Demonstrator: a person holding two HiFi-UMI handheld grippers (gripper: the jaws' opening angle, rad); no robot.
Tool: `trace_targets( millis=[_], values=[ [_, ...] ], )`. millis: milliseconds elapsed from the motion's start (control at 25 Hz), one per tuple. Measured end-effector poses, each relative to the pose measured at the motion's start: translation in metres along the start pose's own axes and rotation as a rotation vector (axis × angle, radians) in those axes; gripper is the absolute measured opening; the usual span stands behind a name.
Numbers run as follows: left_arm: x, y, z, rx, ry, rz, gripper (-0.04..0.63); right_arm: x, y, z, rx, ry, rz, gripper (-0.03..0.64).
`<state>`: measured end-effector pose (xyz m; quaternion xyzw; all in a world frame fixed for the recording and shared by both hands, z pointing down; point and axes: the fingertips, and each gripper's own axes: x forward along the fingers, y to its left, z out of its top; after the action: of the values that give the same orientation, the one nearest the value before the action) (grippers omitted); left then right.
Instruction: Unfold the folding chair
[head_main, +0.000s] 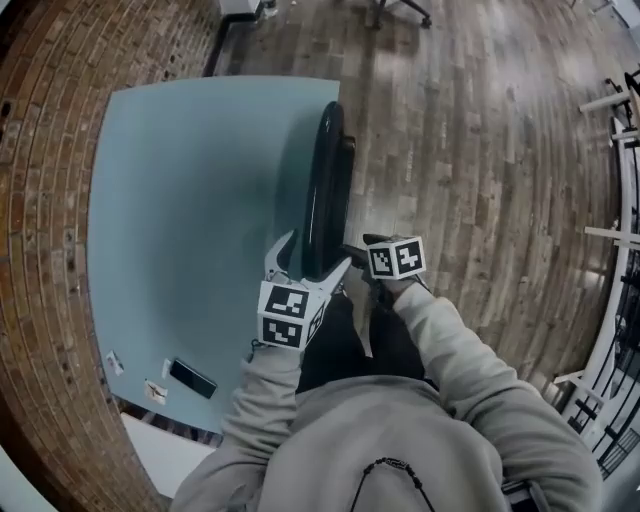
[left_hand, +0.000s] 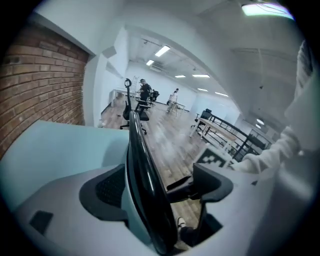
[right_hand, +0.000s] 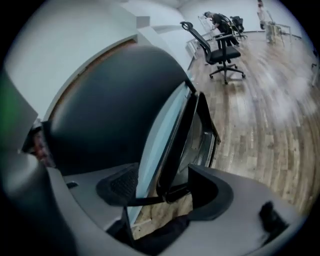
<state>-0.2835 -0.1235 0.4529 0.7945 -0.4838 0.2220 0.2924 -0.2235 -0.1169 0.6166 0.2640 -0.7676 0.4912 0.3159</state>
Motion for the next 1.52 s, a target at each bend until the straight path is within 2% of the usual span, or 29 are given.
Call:
trace_targets(
  millis=[80, 160, 320, 360, 400, 480, 560, 600, 640, 960, 1160, 1520],
  values=[
    [0.004, 0.005, -0.007, 0.092, 0.024, 0.013, 0.417, 0.04, -0.008, 0.003, 0.047, 0.003, -0.048, 0.293],
    [0.008, 0.011, -0.021, 0.121, 0.06, 0.008, 0.397, 0.069, -0.018, 0.004, 0.074, 0.004, -0.105, 0.293],
    [0.016, 0.007, -0.03, 0.012, 0.077, -0.092, 0.206, 0.096, -0.036, 0.011, 0.056, 0.04, -0.198, 0.291],
    [0.017, 0.005, -0.029, 0.0, 0.074, -0.097, 0.202, 0.098, -0.038, 0.014, 0.049, 0.049, -0.205, 0.29],
    [0.018, 0.004, -0.028, -0.01, 0.071, -0.095, 0.199, 0.103, -0.04, 0.014, 0.052, 0.058, -0.191, 0.289],
    [0.017, 0.005, -0.028, -0.032, 0.067, -0.081, 0.191, 0.111, -0.039, 0.01, 0.098, 0.073, -0.102, 0.283],
    [0.016, 0.006, -0.027, -0.049, 0.07, -0.055, 0.178, 0.113, -0.03, 0.008, 0.165, 0.081, 0.019, 0.225],
    [0.016, 0.006, -0.026, -0.054, 0.071, -0.044, 0.169, 0.113, -0.026, 0.009, 0.19, 0.081, 0.063, 0.164],
    [0.015, 0.006, -0.025, -0.057, 0.072, -0.034, 0.164, 0.112, -0.023, 0.009, 0.205, 0.079, 0.086, 0.14],
    [0.016, 0.005, -0.022, -0.056, 0.112, 0.013, 0.135, 0.084, -0.049, 0.003, 0.276, 0.098, 0.12, 0.13],
    [0.024, -0.002, -0.03, -0.089, 0.106, 0.01, 0.126, 0.055, -0.096, -0.018, 0.32, 0.1, 0.187, 0.133],
    [0.058, -0.034, -0.047, -0.148, 0.131, -0.005, 0.107, -0.007, -0.23, -0.068, 0.386, 0.005, 0.391, 0.152]
  ],
)
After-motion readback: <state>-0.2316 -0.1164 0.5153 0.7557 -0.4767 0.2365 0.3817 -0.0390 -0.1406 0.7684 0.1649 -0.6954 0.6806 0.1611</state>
